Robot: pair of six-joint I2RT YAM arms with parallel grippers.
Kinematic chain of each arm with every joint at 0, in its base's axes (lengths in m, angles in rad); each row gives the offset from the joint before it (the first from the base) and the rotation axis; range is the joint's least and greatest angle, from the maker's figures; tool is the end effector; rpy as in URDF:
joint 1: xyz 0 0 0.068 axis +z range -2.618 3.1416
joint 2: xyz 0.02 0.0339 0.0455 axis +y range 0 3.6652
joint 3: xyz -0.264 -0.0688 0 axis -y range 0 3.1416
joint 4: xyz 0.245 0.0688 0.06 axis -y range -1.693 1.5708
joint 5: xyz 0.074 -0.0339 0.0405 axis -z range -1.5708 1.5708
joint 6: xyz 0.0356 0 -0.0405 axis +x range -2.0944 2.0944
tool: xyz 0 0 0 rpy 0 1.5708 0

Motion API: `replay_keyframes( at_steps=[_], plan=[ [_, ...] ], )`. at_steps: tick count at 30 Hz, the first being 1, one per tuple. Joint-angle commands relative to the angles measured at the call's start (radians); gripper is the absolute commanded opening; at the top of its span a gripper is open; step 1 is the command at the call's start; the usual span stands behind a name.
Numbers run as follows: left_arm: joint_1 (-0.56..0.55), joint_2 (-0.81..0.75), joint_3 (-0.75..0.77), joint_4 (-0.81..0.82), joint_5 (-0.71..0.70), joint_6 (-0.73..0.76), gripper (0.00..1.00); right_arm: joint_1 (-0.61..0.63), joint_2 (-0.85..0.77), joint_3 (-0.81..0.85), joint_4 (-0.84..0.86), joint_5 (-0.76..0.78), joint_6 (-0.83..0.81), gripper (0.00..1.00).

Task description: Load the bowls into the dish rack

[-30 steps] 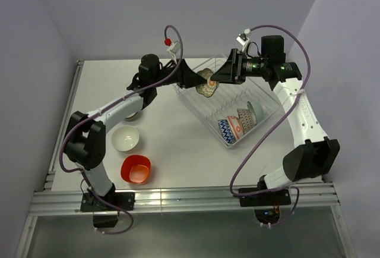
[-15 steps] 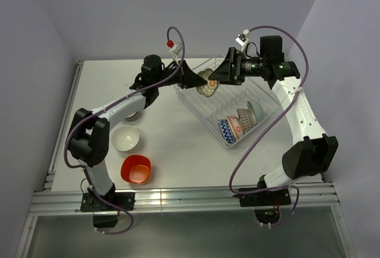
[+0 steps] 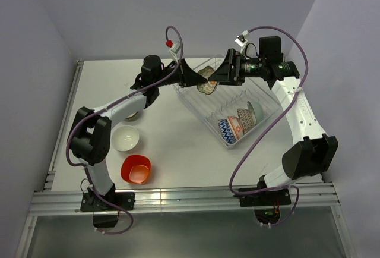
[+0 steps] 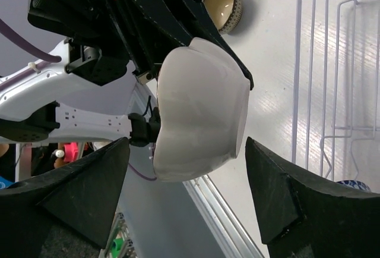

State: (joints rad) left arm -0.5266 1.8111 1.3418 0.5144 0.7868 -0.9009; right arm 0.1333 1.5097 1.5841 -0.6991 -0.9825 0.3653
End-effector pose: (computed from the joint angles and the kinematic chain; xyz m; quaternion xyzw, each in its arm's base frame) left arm 0.3569 -0.2367 0.3171 0.1535 0.6786 -0.6373 0.3313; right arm 0.3130 0.0719 0.4002 -0.1226 0.8045 0.5061 0.2857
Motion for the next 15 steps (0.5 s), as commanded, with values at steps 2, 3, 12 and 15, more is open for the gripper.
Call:
replay_keyframes(
  at_steps=[2, 3, 12, 15],
  plan=[
    [0.005, -0.002, 0.054, 0.096, -0.011, -0.05, 0.0, 0.008, -0.006, 0.01, 0.038, 0.019, 0.001, 0.83],
    [0.004, -0.002, 0.054, 0.099, -0.011, -0.053, 0.0, 0.008, -0.006, 0.011, 0.044, 0.027, 0.006, 0.8],
    [0.004, -0.004, 0.049, 0.107, -0.018, -0.069, 0.0, 0.015, 0.014, 0.031, 0.053, 0.073, 0.006, 0.74],
    [0.005, -0.004, 0.048, 0.108, -0.02, -0.073, 0.0, 0.019, 0.014, 0.03, 0.052, 0.077, -0.002, 0.7]
  ],
)
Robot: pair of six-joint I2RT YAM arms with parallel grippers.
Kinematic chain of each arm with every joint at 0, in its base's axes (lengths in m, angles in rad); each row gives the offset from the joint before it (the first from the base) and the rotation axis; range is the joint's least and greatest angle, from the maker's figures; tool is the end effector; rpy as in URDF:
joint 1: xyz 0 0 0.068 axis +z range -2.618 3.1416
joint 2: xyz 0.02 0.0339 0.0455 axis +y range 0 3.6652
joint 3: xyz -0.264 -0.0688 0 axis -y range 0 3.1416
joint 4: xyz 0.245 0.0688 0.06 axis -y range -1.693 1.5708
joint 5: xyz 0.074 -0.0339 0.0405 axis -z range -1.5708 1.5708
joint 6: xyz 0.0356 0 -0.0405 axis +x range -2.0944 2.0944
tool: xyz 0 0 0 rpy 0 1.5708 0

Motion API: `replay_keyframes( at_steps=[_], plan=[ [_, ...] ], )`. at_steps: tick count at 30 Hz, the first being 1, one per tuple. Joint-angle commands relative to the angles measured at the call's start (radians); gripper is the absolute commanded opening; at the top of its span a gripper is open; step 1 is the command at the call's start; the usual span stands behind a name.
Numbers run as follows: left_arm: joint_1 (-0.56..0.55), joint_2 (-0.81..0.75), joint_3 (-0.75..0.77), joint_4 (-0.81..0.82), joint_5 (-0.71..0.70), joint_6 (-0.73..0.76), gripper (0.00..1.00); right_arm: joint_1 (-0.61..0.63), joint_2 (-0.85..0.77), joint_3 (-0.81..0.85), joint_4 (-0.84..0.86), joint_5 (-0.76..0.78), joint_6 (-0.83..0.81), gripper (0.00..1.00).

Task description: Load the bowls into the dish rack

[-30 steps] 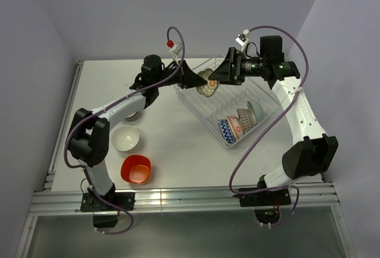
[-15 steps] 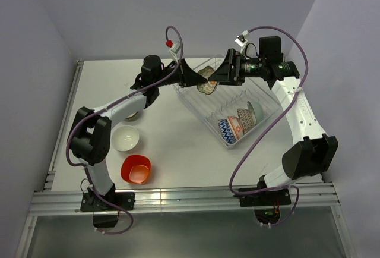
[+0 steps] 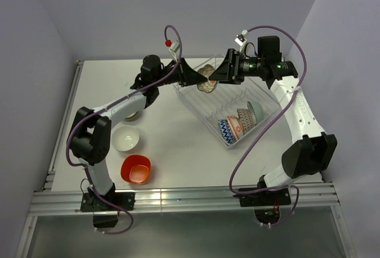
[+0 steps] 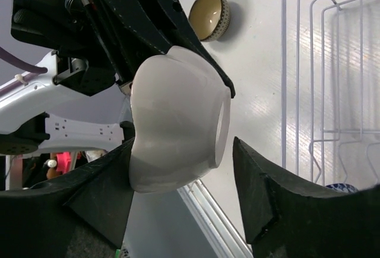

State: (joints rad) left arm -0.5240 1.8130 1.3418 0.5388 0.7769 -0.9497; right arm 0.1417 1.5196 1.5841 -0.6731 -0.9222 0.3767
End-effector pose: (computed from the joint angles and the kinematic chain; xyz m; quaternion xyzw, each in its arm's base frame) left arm 0.3581 -0.2358 0.3187 0.1370 0.6761 -0.6459 0.3270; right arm 0.3182 0.0741 0.3982 -0.1114 0.8126 0.4875 0.2995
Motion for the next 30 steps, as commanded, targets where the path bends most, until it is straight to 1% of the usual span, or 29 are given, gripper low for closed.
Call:
replay_keyframes(
  at_steps=[1, 2, 3, 5, 6, 7, 8, 10, 11, 13, 14, 15, 18, 20, 30],
  plan=[
    [0.002, -0.006, 0.046, 0.085, -0.011, -0.026, 0.0, 0.012, 0.004, 0.03, 0.027, 0.017, -0.01, 0.68],
    [0.002, -0.006, 0.046, 0.087, -0.011, -0.027, 0.0, 0.012, 0.005, 0.028, 0.029, 0.016, -0.01, 0.65],
    [0.001, -0.004, 0.046, 0.087, -0.013, -0.029, 0.0, 0.012, 0.007, 0.027, 0.033, 0.013, -0.01, 0.58],
    [0.002, -0.004, 0.046, 0.089, -0.01, -0.032, 0.0, 0.012, 0.007, 0.027, 0.043, 0.008, -0.004, 0.48],
    [0.002, -0.003, 0.046, 0.09, -0.01, -0.032, 0.0, 0.012, 0.007, 0.027, 0.046, 0.006, -0.005, 0.35],
    [0.001, -0.003, 0.048, 0.089, -0.007, -0.032, 0.01, 0.012, 0.007, 0.03, 0.046, 0.005, -0.009, 0.3],
    [0.001, -0.001, 0.049, 0.079, -0.007, -0.029, 0.03, 0.012, 0.007, 0.034, 0.044, 0.003, -0.01, 0.18],
    [0.001, -0.001, 0.049, 0.075, -0.007, -0.024, 0.05, 0.012, 0.008, 0.043, 0.04, 0.002, -0.016, 0.04],
    [0.002, 0.0, 0.049, 0.075, -0.005, -0.023, 0.07, 0.012, 0.011, 0.047, 0.038, 0.002, -0.019, 0.0],
    [0.001, 0.002, 0.049, 0.067, -0.004, -0.018, 0.15, 0.012, 0.013, 0.054, 0.032, 0.003, -0.025, 0.0],
    [0.001, 0.003, 0.049, 0.066, -0.004, -0.018, 0.23, 0.01, 0.013, 0.057, 0.03, 0.008, -0.028, 0.0],
    [0.001, 0.005, 0.049, 0.059, 0.001, -0.017, 0.28, 0.01, 0.013, 0.059, 0.029, 0.011, -0.032, 0.0],
    [0.004, 0.005, 0.049, 0.05, 0.005, -0.012, 0.4, 0.004, 0.016, 0.07, 0.036, 0.023, -0.027, 0.0],
    [0.004, 0.006, 0.053, 0.04, 0.005, -0.004, 0.45, -0.002, 0.019, 0.077, 0.037, 0.028, -0.025, 0.0],
    [0.013, 0.011, 0.054, 0.006, 0.007, 0.009, 0.54, -0.021, 0.034, 0.094, 0.017, 0.069, -0.05, 0.0]
  ],
)
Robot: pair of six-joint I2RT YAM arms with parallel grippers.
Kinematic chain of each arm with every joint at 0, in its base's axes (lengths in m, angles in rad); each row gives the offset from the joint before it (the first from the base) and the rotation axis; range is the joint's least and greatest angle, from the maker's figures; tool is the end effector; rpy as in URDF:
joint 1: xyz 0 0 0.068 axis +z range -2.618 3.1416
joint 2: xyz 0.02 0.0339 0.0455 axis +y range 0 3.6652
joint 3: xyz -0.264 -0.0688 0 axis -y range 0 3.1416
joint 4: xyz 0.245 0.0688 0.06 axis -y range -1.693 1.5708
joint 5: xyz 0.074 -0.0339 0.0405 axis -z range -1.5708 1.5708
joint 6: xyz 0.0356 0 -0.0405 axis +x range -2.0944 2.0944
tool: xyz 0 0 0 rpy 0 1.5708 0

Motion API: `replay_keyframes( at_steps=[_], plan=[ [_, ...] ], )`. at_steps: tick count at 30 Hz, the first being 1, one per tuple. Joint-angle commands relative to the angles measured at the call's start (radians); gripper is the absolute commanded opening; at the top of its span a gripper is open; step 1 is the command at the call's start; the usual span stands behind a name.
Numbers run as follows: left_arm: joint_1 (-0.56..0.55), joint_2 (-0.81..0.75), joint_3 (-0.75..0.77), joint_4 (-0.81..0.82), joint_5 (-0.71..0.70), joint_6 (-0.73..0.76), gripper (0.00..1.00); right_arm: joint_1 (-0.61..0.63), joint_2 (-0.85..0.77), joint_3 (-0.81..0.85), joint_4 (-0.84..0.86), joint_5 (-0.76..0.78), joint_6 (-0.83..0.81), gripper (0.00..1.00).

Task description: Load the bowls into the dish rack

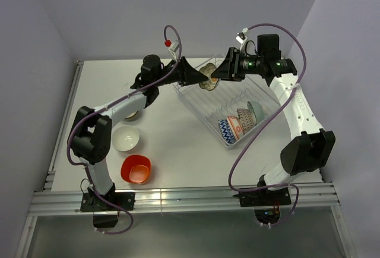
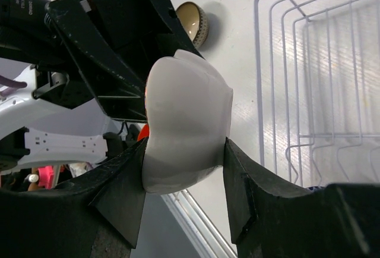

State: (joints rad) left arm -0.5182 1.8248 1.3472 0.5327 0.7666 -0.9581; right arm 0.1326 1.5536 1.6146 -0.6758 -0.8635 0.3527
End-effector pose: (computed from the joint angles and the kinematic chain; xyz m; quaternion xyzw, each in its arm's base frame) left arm 0.3622 -0.2349 0.3152 0.1260 0.6814 -0.6434 0.3253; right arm 0.3292 0.0712 0.3963 -0.1028 0.8227 0.4611 0.3163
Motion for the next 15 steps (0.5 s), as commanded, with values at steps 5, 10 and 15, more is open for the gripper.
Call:
replay_keyframes(
  at_steps=[5, 10, 15],
  plan=[
    [0.009, 0.013, 0.059, -0.016, 0.022, 0.033, 0.6, -0.017, 0.002, 0.068, -0.014, 0.055, -0.076, 0.0],
    [0.014, 0.022, 0.066, -0.026, 0.017, 0.039, 0.65, -0.042, -0.003, 0.065, -0.042, 0.087, -0.115, 0.0],
    [0.017, 0.036, 0.09, -0.092, 0.017, 0.087, 0.74, -0.085, -0.009, 0.064, -0.073, 0.116, -0.167, 0.0]
  ],
)
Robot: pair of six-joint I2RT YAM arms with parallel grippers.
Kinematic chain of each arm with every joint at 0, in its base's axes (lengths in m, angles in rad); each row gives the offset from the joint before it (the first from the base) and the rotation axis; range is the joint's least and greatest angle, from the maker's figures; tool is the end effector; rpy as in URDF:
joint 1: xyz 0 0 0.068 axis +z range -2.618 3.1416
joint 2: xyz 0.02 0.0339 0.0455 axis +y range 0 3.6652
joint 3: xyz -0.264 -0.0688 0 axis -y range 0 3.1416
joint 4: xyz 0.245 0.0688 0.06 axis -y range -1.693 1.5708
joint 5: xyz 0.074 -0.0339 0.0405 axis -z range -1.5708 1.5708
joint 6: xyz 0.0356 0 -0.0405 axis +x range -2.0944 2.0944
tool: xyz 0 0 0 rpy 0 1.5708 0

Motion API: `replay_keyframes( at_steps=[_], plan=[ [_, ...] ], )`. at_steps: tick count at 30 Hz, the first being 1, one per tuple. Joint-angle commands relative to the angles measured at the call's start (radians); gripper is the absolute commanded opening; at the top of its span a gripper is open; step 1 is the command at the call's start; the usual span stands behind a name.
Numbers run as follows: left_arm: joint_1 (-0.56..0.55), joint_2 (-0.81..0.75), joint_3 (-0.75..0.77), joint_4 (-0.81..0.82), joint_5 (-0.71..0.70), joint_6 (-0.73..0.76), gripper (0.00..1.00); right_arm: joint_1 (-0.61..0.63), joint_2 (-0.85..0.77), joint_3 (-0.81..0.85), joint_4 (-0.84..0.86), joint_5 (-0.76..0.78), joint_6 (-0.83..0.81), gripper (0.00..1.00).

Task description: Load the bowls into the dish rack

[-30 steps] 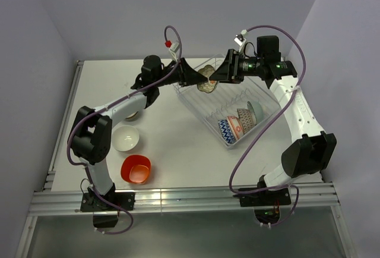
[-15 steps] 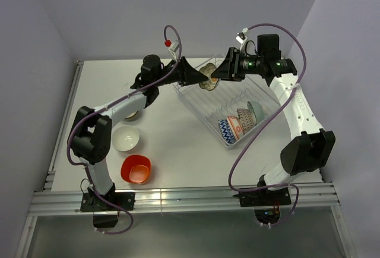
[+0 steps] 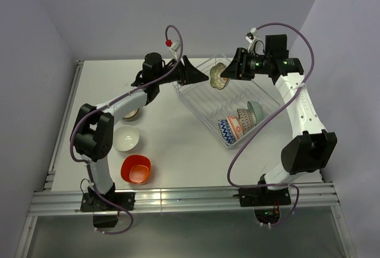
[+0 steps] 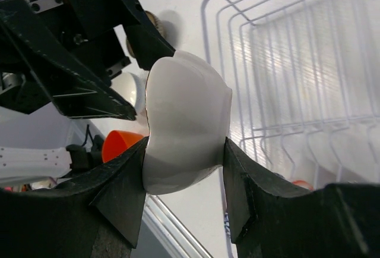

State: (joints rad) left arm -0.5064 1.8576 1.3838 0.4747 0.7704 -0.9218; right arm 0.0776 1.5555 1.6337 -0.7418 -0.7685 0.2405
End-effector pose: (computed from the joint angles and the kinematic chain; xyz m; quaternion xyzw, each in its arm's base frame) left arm 0.3724 -0.2349 0.3084 0.1250 0.6957 -0.6301 0.3215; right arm 0.3311 0.0506 0.3951 -0.0959 0.8439 0.3970 0.3478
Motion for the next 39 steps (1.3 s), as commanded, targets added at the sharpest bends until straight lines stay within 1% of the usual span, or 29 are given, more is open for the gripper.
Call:
replay_keyframes(
  at_steps=[1, 3, 4, 5, 6, 7, 8, 12, 13, 15, 18, 22, 28, 32, 39],
  plan=[
    [0.006, 0.005, 0.069, -0.048, 0.013, 0.064, 0.81, -0.051, -0.011, 0.046, -0.022, 0.026, -0.064, 0.0],
    [0.006, 0.003, 0.093, -0.103, 0.012, 0.118, 0.83, -0.07, -0.008, 0.054, -0.054, 0.049, -0.104, 0.0],
    [0.006, 0.003, 0.103, -0.129, 0.006, 0.141, 0.9, -0.079, -0.008, 0.054, -0.065, 0.052, -0.115, 0.0],
    [0.006, -0.003, 0.11, -0.151, -0.002, 0.164, 0.96, -0.126, -0.006, 0.055, -0.076, 0.055, -0.144, 0.0],
    [0.006, -0.006, 0.125, -0.171, -0.009, 0.207, 1.0, -0.143, -0.006, 0.061, -0.103, 0.064, -0.161, 0.0],
    [0.006, -0.008, 0.133, -0.217, -0.023, 0.231, 0.99, -0.159, -0.005, 0.064, -0.119, 0.08, -0.18, 0.0],
    [0.006, -0.014, 0.138, -0.232, -0.029, 0.251, 0.99, -0.192, -0.005, 0.067, -0.131, 0.086, -0.217, 0.0],
    [0.008, -0.029, 0.152, -0.304, -0.049, 0.354, 1.0, -0.263, -0.018, 0.063, -0.174, 0.142, -0.332, 0.0],
    [0.009, -0.034, 0.158, -0.344, -0.06, 0.374, 0.99, -0.291, -0.023, 0.064, -0.185, 0.164, -0.369, 0.0],
    [0.011, -0.041, 0.152, -0.361, -0.062, 0.415, 1.0, -0.312, -0.023, 0.071, -0.214, 0.184, -0.408, 0.0],
    [0.022, -0.061, 0.123, -0.361, -0.063, 0.428, 0.99, -0.343, -0.023, 0.083, -0.261, 0.228, -0.484, 0.0],
    [0.038, -0.074, 0.103, -0.354, -0.053, 0.419, 0.99, -0.357, -0.017, 0.083, -0.3, 0.293, -0.593, 0.0],
    [0.048, -0.086, 0.078, -0.332, -0.051, 0.403, 0.99, -0.357, 0.004, 0.054, -0.314, 0.379, -0.704, 0.0],
    [0.051, -0.094, 0.069, -0.335, -0.051, 0.408, 0.99, -0.355, 0.025, 0.057, -0.323, 0.413, -0.75, 0.0],
    [0.055, -0.1, 0.061, -0.349, -0.066, 0.413, 1.0, -0.331, 0.037, 0.023, -0.288, 0.459, -0.796, 0.0]
  ],
)
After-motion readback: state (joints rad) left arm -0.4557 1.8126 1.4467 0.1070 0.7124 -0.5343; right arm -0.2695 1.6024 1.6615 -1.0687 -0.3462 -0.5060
